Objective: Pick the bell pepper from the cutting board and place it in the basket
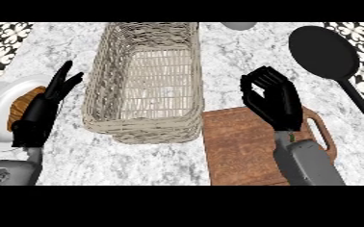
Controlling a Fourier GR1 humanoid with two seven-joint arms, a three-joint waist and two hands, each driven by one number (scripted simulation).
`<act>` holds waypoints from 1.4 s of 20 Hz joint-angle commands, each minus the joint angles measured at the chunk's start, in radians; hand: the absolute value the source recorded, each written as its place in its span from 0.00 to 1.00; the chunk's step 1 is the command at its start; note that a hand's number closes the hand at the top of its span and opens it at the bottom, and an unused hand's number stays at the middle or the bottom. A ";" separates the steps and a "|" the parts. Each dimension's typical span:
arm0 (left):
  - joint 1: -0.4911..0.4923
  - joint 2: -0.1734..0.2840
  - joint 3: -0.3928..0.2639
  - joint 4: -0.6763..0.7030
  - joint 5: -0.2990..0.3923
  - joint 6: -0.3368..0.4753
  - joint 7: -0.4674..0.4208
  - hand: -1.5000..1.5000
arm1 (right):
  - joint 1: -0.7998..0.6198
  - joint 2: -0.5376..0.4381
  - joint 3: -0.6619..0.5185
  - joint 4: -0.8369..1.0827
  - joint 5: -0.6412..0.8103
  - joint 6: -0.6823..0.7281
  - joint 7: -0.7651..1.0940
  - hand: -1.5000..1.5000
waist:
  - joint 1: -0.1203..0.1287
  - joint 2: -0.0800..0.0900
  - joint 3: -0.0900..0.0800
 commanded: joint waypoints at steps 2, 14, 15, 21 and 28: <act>-0.072 0.010 -0.004 -0.005 -0.007 -0.040 0.012 0.50 | -0.066 0.183 0.151 0.085 0.206 -0.311 -0.019 0.00 | 0.015 0.005 -0.005; -0.073 0.014 0.014 -0.002 -0.005 -0.030 0.036 0.50 | -0.245 -0.349 0.286 0.238 0.656 -0.179 0.647 0.00 | -0.027 -0.017 -0.025; -0.053 0.033 0.020 -0.016 0.003 -0.045 0.040 0.50 | -0.249 -0.396 0.298 0.234 0.649 -0.101 0.691 0.00 | -0.016 -0.025 -0.023; -0.057 0.008 -0.005 -0.024 0.000 -0.045 0.049 0.50 | -0.370 -0.500 0.392 0.122 0.531 0.368 0.930 0.00 | -0.010 -0.023 -0.018; -0.070 0.028 0.033 -0.028 0.013 -0.058 0.061 0.50 | -0.488 -0.601 0.295 -0.043 0.237 0.751 1.245 0.00 | -0.010 -0.009 -0.007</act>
